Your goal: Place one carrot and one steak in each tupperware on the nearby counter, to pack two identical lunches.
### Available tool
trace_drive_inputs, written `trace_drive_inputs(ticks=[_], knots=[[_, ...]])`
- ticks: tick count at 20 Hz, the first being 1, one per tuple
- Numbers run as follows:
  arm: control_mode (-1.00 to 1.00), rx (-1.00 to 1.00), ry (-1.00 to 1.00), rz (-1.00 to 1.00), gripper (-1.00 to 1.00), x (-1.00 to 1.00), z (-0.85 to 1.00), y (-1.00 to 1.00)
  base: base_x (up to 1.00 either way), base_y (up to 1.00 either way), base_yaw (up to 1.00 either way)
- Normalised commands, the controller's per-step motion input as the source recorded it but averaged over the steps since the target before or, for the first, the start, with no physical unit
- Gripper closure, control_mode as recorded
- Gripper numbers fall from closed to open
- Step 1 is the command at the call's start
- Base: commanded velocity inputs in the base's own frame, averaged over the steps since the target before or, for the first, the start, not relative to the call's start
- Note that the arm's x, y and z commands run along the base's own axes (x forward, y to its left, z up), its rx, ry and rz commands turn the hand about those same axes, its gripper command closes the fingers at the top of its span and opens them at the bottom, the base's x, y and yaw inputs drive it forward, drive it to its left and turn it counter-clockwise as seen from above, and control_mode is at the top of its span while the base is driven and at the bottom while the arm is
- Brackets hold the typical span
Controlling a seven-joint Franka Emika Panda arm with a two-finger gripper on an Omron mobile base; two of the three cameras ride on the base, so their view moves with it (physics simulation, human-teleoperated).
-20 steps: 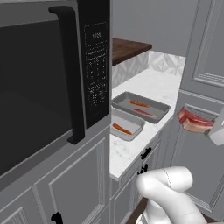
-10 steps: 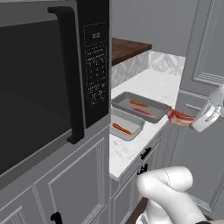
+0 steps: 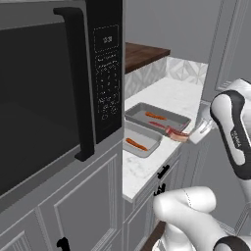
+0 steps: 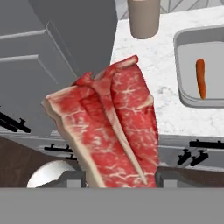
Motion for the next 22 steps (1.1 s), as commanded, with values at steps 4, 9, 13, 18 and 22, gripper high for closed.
trace_drive_inputs(ticks=[4, 9, 13, 18, 22], knots=[[-1.0, 0.06, 0.0, -0.02, 1.0, 1.0, -0.45, 0.31, 0.0, 0.0, 0.0], [-1.0, 0.03, 0.0, -0.13, 1.0, 1.0, -0.47, 0.31, 0.0, 0.0, 0.0], [-1.0, 0.0, 0.01, -0.09, 1.0, 1.0, -0.25, 0.22, 0.0, 0.0, 0.0], [-1.0, 0.0, 0.07, 0.0, 1.0, 0.79, -0.23, 0.13, 0.0, 0.0, 0.0], [-1.0, -0.01, 0.08, 0.05, 1.0, 0.75, -0.26, 0.04, 0.0, 0.0, 0.0]])
